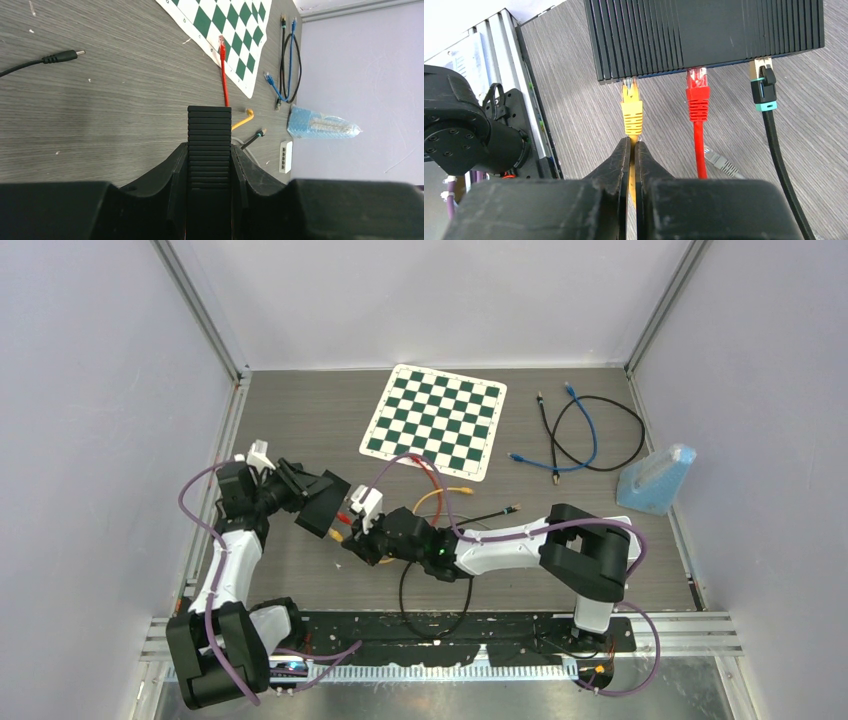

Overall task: Insert the plug into the switch port
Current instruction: Insert the connector into the switch port.

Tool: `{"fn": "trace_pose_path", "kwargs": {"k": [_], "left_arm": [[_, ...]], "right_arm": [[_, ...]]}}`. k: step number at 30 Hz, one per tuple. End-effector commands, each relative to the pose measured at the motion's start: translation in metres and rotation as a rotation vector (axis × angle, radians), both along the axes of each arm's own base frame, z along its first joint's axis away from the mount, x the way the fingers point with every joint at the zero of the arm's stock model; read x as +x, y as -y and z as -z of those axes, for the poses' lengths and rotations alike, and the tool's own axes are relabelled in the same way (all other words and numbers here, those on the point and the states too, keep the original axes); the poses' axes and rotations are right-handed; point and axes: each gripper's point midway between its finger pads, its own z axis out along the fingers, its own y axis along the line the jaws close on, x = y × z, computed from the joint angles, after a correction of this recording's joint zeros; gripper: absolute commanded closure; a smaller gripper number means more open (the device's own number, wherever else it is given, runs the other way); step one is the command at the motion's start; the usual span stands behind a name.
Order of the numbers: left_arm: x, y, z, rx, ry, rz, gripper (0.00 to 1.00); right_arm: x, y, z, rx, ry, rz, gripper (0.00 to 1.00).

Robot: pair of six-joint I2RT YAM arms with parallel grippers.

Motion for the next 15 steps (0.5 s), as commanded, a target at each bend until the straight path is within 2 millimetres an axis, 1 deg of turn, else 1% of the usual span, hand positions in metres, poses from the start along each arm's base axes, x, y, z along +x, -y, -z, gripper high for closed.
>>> {"fn": "trace_pose_path", "kwargs": {"k": [1,5,8,11,12,13,14,15], "left_arm": [[-0.018,0.017,0.001,-0.059,-0.019,0.078,1.00],[-0.023,0.015,0.010,-0.023,-0.026,0.079,1.00],[-0.025,0.016,0.018,-0.004,-0.041,0.080,1.00],[-0.026,0.016,0.026,0.027,-0.056,0.084,1.00],[-0.027,0.017,0.028,0.013,-0.064,0.083,1.00],[-0.026,0.018,0.028,-0.003,-0.061,0.084,1.00],[-0.025,0.020,0.028,-0.021,-0.064,0.083,1.00],[-0.025,0.022,0.027,-0.031,-0.059,0.084,1.00]], "right_arm": [[0.032,-0.023,-0.113,0.343,0.178,0.053,0.95],[0.044,-0.022,-0.128,0.363,0.215,0.053,0.95],[0.046,-0.025,-0.142,0.386,0.238,0.039,0.95],[0.047,-0.028,-0.149,0.415,0.246,0.021,0.95],[0.047,-0.032,-0.150,0.426,0.245,-0.001,0.95],[0.048,-0.034,-0.156,0.442,0.246,-0.012,0.95],[0.050,-0.036,-0.154,0.438,0.251,-0.014,0.95],[0.050,-0.038,-0.158,0.446,0.259,-0.022,0.95]]}}
